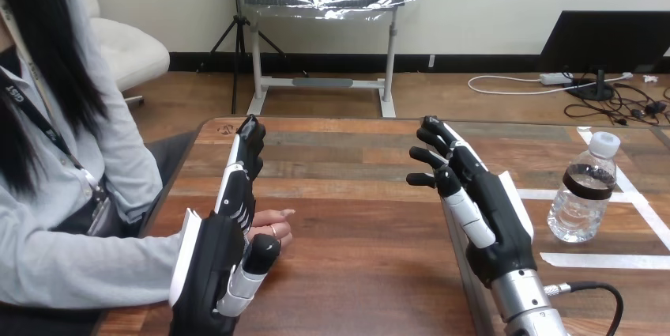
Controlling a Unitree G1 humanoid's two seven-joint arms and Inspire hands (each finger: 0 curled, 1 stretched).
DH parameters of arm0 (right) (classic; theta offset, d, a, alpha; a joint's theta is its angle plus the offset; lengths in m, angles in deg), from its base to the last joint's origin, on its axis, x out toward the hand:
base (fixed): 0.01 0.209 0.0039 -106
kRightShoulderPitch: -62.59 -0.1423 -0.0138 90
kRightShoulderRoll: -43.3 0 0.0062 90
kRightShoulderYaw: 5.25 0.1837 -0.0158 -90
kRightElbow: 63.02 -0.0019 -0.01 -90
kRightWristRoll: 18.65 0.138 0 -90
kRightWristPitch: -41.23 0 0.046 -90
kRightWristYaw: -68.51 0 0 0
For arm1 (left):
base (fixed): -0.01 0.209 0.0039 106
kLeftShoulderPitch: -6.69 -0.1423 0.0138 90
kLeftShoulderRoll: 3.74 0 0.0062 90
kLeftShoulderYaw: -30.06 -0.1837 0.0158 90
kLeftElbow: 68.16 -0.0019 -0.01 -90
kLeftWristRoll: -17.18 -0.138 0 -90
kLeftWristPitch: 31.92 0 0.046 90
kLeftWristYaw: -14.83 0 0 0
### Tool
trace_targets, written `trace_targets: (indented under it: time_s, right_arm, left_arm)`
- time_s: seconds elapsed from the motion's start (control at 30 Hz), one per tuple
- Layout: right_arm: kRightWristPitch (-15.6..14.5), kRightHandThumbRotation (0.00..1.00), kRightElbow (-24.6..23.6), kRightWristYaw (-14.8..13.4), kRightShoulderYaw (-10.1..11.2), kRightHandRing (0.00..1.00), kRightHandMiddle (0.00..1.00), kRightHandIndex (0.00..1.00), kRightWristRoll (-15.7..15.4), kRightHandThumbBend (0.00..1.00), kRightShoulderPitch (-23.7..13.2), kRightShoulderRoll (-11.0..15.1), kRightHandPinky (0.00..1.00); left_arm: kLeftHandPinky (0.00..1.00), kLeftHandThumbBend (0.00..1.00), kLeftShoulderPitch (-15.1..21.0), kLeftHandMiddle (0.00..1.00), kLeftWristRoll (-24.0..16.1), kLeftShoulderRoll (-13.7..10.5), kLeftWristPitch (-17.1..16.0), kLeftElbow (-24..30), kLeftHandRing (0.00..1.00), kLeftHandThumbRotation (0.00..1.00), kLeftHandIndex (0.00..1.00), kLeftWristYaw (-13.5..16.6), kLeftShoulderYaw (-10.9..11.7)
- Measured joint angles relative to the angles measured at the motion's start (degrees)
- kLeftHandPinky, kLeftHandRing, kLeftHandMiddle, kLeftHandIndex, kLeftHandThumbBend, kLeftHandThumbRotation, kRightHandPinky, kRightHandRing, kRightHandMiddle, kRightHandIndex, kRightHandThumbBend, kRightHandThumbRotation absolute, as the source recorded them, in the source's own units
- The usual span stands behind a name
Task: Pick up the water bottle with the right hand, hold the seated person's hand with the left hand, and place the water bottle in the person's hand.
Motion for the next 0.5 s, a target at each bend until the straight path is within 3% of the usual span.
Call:
trace_targets:
  time_s: [0.33, 0.5]
  right_arm:
    - [0.0, 0.64, 0.0, 1.5, 0.8, 0.83, 0.87, 0.89, 2.0, 1.0, 0.0, -0.1, 0.7]
    - [0.0, 0.6, 0.0, 1.7, 1.3, 0.83, 0.87, 0.89, 2.4, 1.0, 0.0, -0.2, 0.7]
  left_arm:
    - [1.0, 1.0, 0.0, 1.0, -2.4, 0.3, -0.3, -0.3, 1.0, 0.8, 1.0, 1.3, 1.2]
    - [1.0, 1.0, 0.0, 1.0, -3.2, 0.3, -0.6, -0.4, 1.0, 0.63, 1.0, 1.8, 1.9]
